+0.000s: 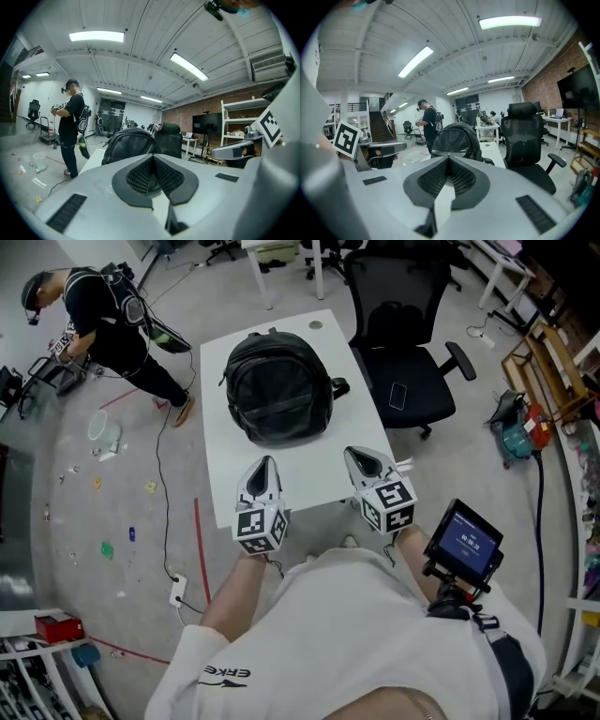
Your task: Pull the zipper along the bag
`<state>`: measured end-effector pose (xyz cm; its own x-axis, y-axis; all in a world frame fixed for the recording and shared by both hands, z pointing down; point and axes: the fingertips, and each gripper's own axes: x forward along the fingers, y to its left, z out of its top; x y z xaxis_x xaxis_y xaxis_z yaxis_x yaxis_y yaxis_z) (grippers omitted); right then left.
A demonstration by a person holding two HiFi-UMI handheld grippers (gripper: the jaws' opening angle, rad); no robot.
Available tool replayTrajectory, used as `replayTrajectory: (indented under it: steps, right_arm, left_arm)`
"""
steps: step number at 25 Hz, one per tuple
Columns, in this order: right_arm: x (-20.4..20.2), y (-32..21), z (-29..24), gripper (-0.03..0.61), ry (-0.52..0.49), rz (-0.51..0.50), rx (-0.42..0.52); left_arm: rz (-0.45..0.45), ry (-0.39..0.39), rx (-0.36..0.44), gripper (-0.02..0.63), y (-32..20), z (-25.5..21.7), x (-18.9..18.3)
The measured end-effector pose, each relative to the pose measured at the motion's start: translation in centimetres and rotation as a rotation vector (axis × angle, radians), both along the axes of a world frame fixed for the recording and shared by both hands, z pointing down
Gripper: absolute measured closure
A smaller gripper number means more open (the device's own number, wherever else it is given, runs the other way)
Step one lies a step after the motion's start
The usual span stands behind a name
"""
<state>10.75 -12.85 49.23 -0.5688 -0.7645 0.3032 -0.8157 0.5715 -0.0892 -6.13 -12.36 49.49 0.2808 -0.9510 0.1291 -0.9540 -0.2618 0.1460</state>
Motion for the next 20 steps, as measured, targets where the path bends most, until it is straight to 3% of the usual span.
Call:
replayTrajectory:
  steps: [20]
  right_arm:
    - [-1.0, 1.2, 0.8, 0.575, 0.022, 0.027, -0.016]
  left_arm:
    - [0.001, 0.010, -0.012, 0.611, 0.9, 0.6, -0.9]
